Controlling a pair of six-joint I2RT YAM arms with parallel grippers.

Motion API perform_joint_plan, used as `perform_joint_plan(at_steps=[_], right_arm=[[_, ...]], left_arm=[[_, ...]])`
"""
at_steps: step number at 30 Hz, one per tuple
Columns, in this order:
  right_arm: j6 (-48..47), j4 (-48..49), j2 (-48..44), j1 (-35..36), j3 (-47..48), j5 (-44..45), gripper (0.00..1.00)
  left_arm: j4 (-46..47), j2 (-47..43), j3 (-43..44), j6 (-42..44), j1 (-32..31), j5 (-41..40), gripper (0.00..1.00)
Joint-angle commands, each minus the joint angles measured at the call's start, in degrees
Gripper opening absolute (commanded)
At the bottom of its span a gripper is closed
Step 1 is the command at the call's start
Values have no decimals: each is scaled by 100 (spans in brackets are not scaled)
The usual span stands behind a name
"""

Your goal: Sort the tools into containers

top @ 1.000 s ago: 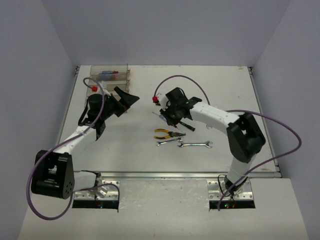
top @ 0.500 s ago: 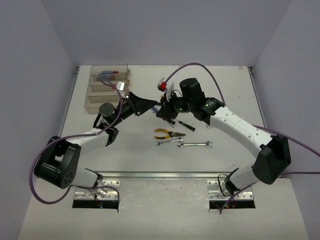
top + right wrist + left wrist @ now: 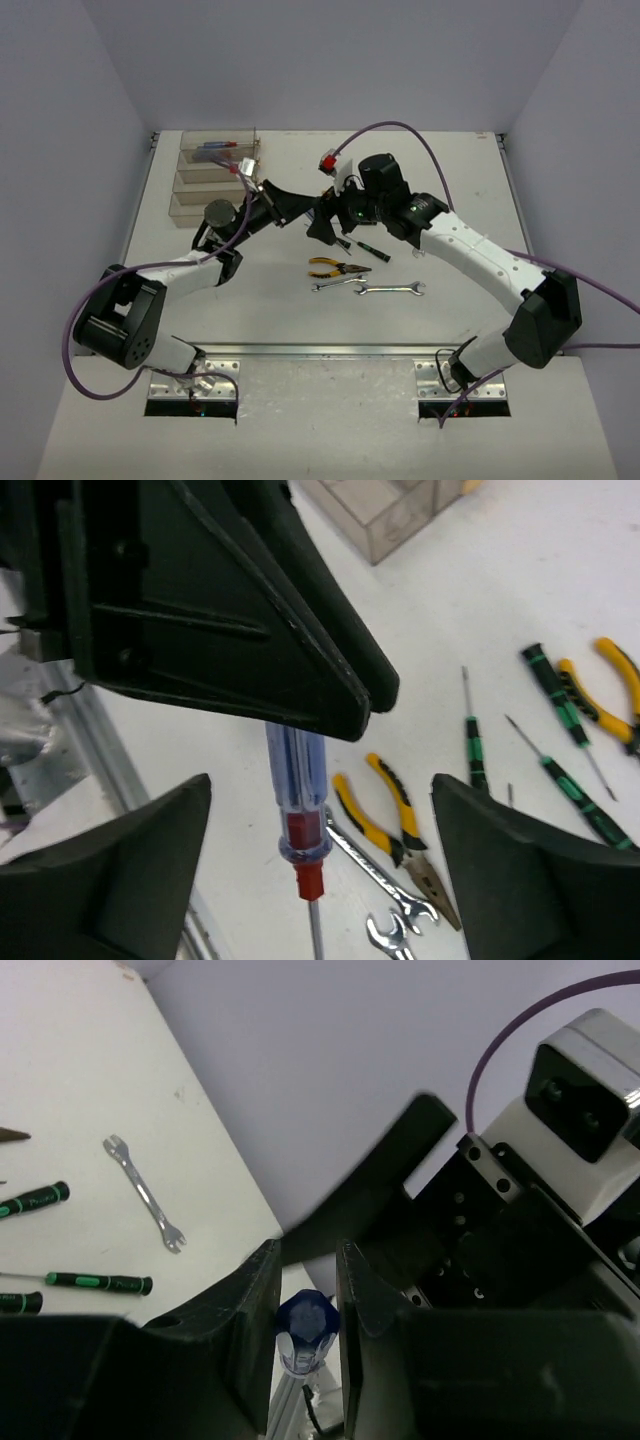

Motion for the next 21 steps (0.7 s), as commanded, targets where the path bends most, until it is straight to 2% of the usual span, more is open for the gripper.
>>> perform_joint_plan(at_steps=[1,3,4,6,7,9,11,16,21], right_arm=[[420,-49,-496,-75,-84,1961,99],[651,-435,-763,-162,-216,3213,99],[699,-561,-877,-245,-282,3521,99],[706,-722,-1292,-343,-473,3641,99],[712,-742,-1351,-365,-583,3639,99],[665,-754,-1799,-379,-955,3535,99],[679,-771,-2063,-379,-1143,3429,99],[616,-876,-2230,-379,-1556,3409,99],[505,-874,-2103,-392,-1647,3486,99]], left_arm=[[-2340,-103,1025,538,271,-1286,0],[-3097,169,1568,507,776,-2094,0],[-3238,330,1760,391,1018,-2312,0],[-3456,839,2114,248,1527,-2621,0],[-3484,912,2322,221,1596,-2764,0],[-3703,1639,3067,88,1955,-3559,0],[-3656,2192,3439,-25,2171,-3785,0],[-3880,3746,5301,-248,2759,-3508,0],[-3842,4814,6498,-609,3173,-3090,0]])
